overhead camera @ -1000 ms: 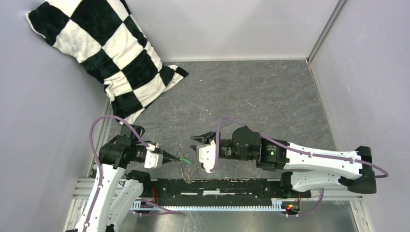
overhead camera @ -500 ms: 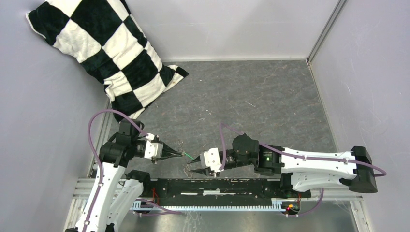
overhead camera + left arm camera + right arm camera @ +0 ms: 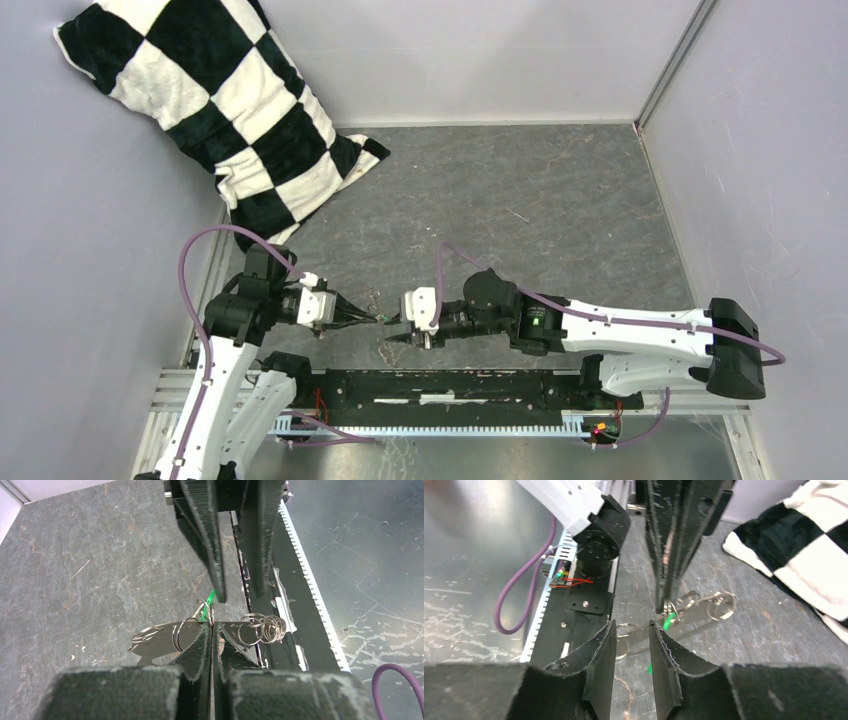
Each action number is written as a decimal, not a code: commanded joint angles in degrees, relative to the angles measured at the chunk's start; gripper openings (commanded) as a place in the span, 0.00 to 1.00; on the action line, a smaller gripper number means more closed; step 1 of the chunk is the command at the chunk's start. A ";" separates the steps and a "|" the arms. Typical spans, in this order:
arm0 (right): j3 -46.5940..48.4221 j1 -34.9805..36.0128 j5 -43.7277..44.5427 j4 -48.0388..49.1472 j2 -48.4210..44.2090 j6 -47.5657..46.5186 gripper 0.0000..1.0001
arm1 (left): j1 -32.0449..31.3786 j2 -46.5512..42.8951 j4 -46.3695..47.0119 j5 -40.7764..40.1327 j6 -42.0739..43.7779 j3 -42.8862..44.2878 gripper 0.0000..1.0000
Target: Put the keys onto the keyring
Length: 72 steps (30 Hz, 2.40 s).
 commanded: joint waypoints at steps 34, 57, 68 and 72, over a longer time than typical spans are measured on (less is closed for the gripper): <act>5.79 -1.51 0.58 1.76 3.06 -3.96 0.21 | -0.07 -1.16 1.55 2.71 -1.31 1.56 0.02; 7.83 -1.48 0.46 -9.10 3.55 -9.96 0.01 | -0.09 0.91 1.61 1.55 -11.47 1.84 0.29; 11.12 -1.07 1.39 -12.88 5.12 -12.95 0.01 | -0.09 6.84 1.65 1.63 -13.52 4.22 0.29; 12.08 -1.04 -0.17 -15.15 5.01 -14.31 0.00 | -0.09 5.93 1.76 -2.34 -3.93 6.09 0.36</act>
